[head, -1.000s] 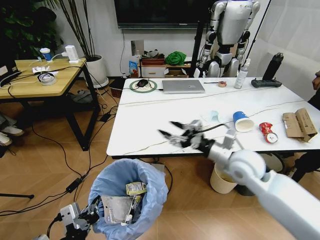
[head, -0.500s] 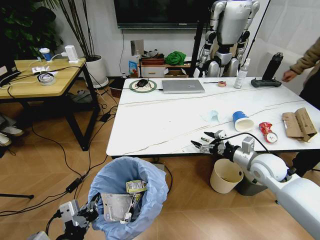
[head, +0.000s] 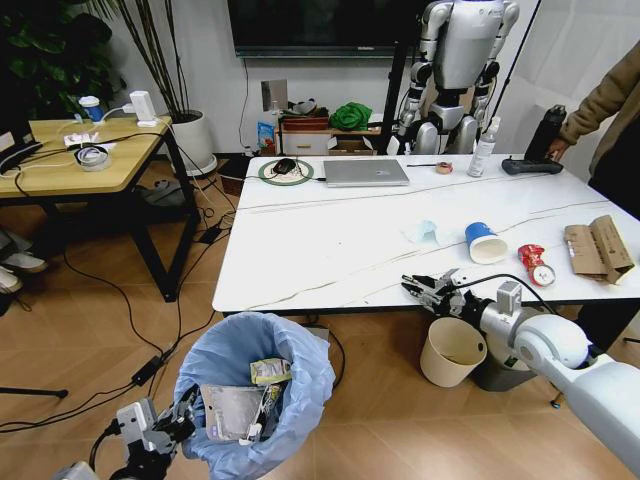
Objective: Pick up the trash bin and place the trash from the table into it.
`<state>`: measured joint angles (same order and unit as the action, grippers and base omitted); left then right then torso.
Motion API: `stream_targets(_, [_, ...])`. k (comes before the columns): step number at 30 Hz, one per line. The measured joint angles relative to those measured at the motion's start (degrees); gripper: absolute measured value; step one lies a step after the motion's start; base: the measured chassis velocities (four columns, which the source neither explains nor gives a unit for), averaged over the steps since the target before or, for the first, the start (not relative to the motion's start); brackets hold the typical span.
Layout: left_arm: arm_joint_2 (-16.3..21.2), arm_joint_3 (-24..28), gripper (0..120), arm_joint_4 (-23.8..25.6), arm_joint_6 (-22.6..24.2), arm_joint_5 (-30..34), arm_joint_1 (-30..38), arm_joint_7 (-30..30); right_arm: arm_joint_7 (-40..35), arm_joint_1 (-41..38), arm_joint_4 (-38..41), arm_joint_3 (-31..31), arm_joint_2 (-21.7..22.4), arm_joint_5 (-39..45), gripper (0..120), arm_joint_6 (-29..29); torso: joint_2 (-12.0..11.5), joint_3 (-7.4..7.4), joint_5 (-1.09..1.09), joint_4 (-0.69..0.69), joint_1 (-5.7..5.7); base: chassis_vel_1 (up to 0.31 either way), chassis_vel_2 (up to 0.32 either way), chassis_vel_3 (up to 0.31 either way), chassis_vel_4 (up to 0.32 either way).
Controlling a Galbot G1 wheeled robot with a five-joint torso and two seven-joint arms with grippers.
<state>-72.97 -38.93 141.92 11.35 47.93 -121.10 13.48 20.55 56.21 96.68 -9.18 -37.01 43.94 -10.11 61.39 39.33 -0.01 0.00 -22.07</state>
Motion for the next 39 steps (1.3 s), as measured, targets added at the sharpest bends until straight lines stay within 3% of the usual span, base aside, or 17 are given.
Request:
stream_targets(4, [-0.01,0.1,0,-0.1,0.0,0.22,0.2,0.09,0.05,-0.31,-0.2,0.56,-0.02,-0.19,1,0.18,0.0,0.0,-0.01,-0.01,0.0,0.0,0.0,0.0,0.0])
stream_targets(12, [-0.13,2.35,0,-1.54,0.16,0.7,1.97,0.3,0.32,-0.73,1.4,1.12,-0.9,0.42,0,0.61,0.0,0.02,0.04,-0.01,0.0,0.0,0.0,0.0,0.0])
stream_targets(20, [0.78,5.05,0,-3.87,0.14,0.65,3.13,0.21,1.81,-2.28,12.17,2.82,-0.98,8.22,0,3.41,0.0,0.01,-0.01,0.0,0.0,0.0,0.0,0.0,0.0])
stream_targets(29, [0.22,4.86,0,-3.23,0.08,0.46,2.77,0.08,3.43,-5.01,23.72,13.79,-3.01,10.25,0,6.27,0.0,0.01,0.0,-0.02,0.0,0.0,0.0,0.0,0.0])
stream_targets(39, [-2.06,3.85,0,-2.02,0.08,-0.25,1.53,-0.22,5.15,-11.24,23.06,26.13,-6.86,7.72,0,7.58,0.0,0.0,0.0,0.0,0.01,0.0,0.0,0.0,0.0])
